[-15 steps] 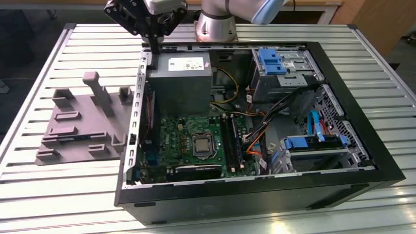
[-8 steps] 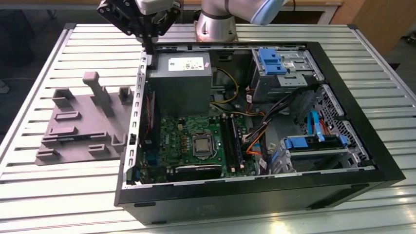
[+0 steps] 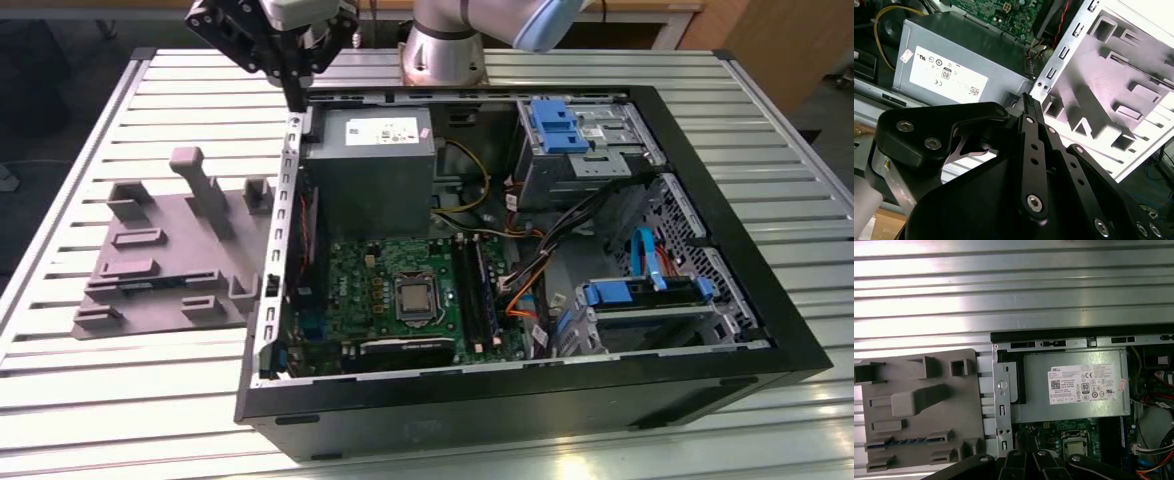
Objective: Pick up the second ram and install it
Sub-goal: 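Reach for the second ram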
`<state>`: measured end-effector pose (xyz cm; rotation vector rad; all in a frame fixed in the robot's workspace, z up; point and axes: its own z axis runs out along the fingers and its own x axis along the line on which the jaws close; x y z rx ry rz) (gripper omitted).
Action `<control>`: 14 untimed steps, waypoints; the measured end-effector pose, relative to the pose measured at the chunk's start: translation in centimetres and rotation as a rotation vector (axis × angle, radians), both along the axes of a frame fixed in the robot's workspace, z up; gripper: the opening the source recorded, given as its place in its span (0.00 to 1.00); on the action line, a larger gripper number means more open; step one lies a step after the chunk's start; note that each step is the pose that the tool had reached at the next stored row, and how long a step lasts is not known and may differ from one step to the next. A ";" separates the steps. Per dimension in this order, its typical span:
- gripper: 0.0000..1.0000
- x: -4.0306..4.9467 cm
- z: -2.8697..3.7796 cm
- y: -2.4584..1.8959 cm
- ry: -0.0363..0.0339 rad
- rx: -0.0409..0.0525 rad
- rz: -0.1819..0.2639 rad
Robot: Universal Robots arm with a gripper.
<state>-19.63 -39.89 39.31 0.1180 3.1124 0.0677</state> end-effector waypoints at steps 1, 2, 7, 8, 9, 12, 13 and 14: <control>0.11 -0.12 0.00 0.00 0.0001 0.0000 0.000; 0.11 -0.25 0.00 0.00 0.0001 -0.0001 0.000; 0.11 -0.77 0.00 0.00 0.0000 -0.0001 0.000; 0.11 -0.86 0.00 0.00 0.0001 -0.0001 0.000; 0.11 -0.95 0.00 0.00 0.0001 -0.0001 0.000; 0.11 -1.22 0.00 0.00 0.0000 0.0000 0.000; 0.11 -1.31 0.00 0.00 0.0001 -0.0001 0.000; 0.11 -1.39 0.00 0.00 0.0000 0.0000 0.000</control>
